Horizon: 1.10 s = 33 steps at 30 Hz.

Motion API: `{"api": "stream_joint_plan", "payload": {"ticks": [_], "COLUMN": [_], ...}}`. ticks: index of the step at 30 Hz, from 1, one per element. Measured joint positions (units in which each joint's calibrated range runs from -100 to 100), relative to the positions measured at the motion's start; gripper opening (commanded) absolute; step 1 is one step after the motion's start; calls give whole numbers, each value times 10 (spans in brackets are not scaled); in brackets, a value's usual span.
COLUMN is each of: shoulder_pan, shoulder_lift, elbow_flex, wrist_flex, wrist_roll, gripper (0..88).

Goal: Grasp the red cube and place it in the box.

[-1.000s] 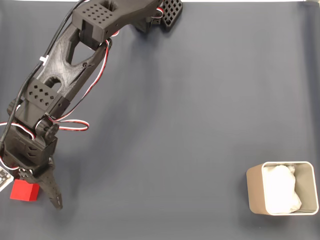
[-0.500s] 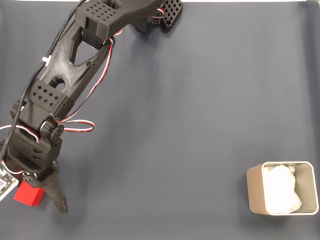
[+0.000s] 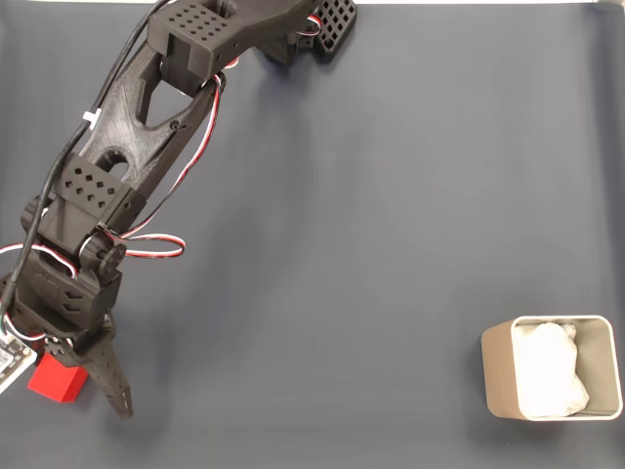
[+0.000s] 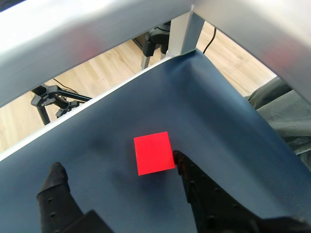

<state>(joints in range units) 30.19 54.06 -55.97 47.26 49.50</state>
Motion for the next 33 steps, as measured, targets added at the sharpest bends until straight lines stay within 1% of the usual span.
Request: {"api": "stream_joint_plan", "payload": {"ticks": [19, 33], "shoulder_pan": [0, -7], "shoulder_lift": [0, 10], "elbow_flex": [0, -3], "wrist_flex": [-1, -20], "wrist_roll": [0, 9], "gripper": [467, 470]}}
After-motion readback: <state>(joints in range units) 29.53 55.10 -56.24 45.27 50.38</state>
